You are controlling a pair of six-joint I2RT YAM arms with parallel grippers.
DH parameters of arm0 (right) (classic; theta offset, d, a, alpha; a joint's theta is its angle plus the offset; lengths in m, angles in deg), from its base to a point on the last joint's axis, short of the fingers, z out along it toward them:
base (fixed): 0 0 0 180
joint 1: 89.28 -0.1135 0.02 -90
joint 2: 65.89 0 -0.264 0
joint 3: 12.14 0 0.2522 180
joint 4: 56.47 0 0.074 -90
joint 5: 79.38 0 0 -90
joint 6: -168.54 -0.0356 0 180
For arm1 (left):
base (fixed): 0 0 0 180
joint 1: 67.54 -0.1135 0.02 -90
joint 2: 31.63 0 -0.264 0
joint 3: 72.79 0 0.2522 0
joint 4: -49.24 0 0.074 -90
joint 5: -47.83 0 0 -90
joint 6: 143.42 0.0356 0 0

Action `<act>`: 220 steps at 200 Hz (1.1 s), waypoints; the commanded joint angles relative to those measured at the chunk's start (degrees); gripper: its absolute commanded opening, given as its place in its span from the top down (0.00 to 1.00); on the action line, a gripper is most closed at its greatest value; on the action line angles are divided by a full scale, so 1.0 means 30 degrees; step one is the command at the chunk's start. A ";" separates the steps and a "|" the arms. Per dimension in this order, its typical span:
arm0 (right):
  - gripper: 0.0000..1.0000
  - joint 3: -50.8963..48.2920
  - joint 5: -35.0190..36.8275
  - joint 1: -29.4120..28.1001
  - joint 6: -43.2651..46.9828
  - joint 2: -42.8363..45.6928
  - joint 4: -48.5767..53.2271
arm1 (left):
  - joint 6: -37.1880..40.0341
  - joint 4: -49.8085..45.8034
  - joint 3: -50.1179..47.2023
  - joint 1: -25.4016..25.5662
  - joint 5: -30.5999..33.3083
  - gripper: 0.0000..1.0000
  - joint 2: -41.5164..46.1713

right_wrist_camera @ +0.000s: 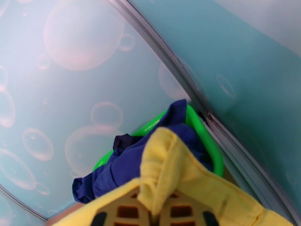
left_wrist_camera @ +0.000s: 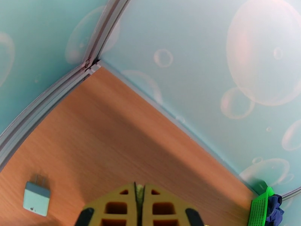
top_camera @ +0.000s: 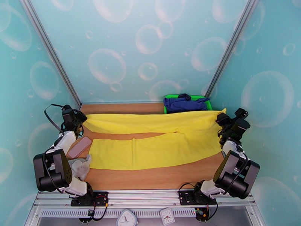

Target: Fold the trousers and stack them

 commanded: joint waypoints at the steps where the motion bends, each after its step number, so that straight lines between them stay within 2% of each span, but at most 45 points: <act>1: 1.00 -0.0105 -0.0400 0.0606 -0.0664 -0.0464 -0.1040 | -0.0372 0.0181 -0.1081 -0.0524 0.0606 1.00 0.1095; 38: 1.00 0.0507 -0.0803 0.1169 -0.0213 -0.1306 -0.0619 | -0.0364 0.1244 -0.2863 -0.0505 -0.0095 1.00 0.1820; 72: 1.00 0.1602 -0.1020 0.1298 0.0003 -0.2113 -0.0627 | -0.0513 0.0969 -0.3011 -0.0337 -0.1262 1.00 0.2339; 124: 1.00 0.1920 -0.3116 0.1194 -0.0311 -0.3153 -0.2334 | -0.1246 -0.0915 -0.3658 -0.0125 -0.0110 1.00 0.4461; 200: 1.00 0.1639 -0.1695 0.1765 0.0479 -0.2312 -0.0400 | -0.1600 -0.1935 -0.4997 -0.0088 -0.0178 1.00 0.6037; 220: 1.00 0.1147 -0.1467 0.1990 0.0099 -0.2122 -0.0873 | -0.1631 -0.2114 -0.5239 -0.0081 -0.0186 1.00 0.6215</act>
